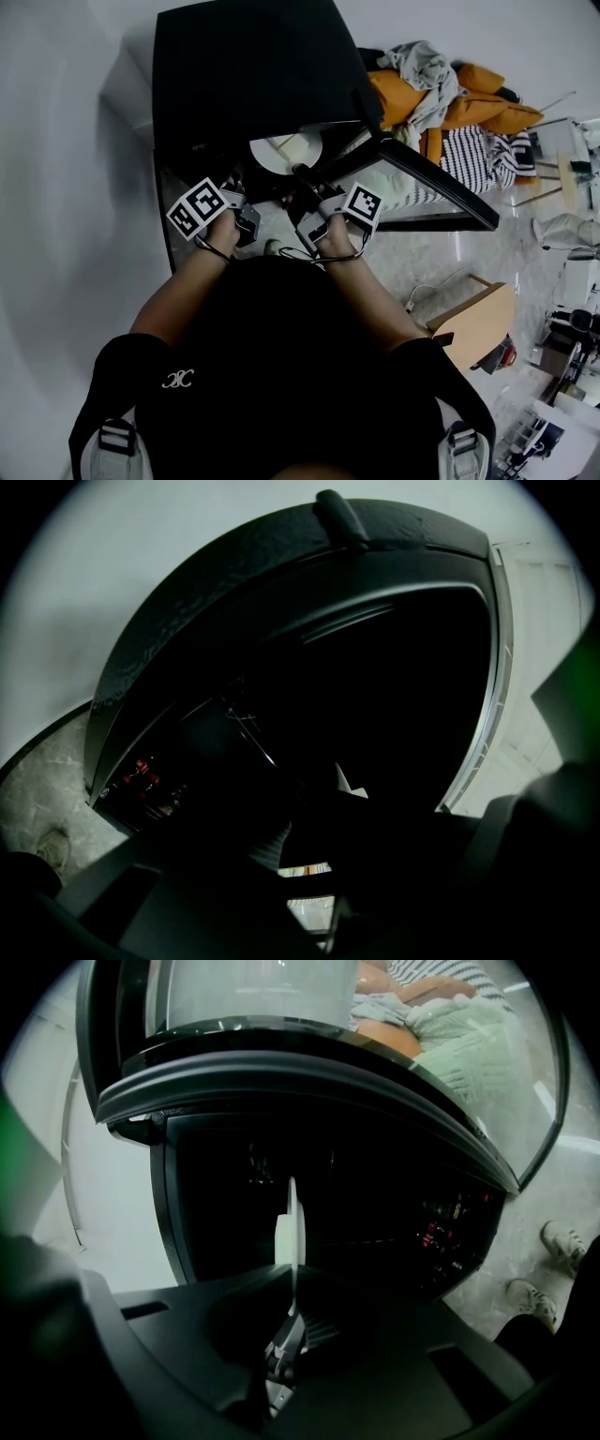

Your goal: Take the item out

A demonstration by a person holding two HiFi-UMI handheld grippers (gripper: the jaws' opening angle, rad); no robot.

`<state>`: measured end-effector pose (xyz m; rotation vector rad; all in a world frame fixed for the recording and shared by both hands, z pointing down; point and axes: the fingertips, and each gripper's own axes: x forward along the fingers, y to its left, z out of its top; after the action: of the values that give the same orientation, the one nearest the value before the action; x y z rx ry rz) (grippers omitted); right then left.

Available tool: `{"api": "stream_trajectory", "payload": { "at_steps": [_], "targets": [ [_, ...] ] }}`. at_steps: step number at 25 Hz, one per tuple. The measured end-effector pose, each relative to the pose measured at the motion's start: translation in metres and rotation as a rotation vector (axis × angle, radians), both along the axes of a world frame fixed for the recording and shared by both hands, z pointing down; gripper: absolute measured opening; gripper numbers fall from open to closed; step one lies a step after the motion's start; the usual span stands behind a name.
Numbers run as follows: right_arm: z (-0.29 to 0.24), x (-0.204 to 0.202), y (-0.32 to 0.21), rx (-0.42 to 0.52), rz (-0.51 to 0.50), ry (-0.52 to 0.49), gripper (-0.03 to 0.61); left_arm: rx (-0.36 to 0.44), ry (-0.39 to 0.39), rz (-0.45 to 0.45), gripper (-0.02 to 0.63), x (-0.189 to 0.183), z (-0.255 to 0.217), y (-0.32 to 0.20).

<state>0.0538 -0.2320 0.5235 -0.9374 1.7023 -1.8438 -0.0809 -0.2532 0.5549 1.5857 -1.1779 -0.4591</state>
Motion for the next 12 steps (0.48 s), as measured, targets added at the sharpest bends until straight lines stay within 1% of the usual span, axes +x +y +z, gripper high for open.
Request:
{"api": "stream_trajectory", "payload": {
  "at_steps": [8, 10, 12],
  "targets": [
    [-0.021, 0.000, 0.017, 0.035, -0.023, -0.021, 0.023, 0.033, -0.046, 0.002, 0.057, -0.005, -0.004, -0.018],
    [-0.024, 0.000, 0.020, 0.046, -0.028, -0.024, 0.023, 0.049, -0.070, -0.003, 0.058, -0.007, -0.004, -0.025],
    [-0.026, 0.002, 0.024, 0.053, -0.029, -0.023, 0.023, 0.076, -0.113, -0.002, 0.058, -0.009, -0.004, -0.029]
  ]
}}
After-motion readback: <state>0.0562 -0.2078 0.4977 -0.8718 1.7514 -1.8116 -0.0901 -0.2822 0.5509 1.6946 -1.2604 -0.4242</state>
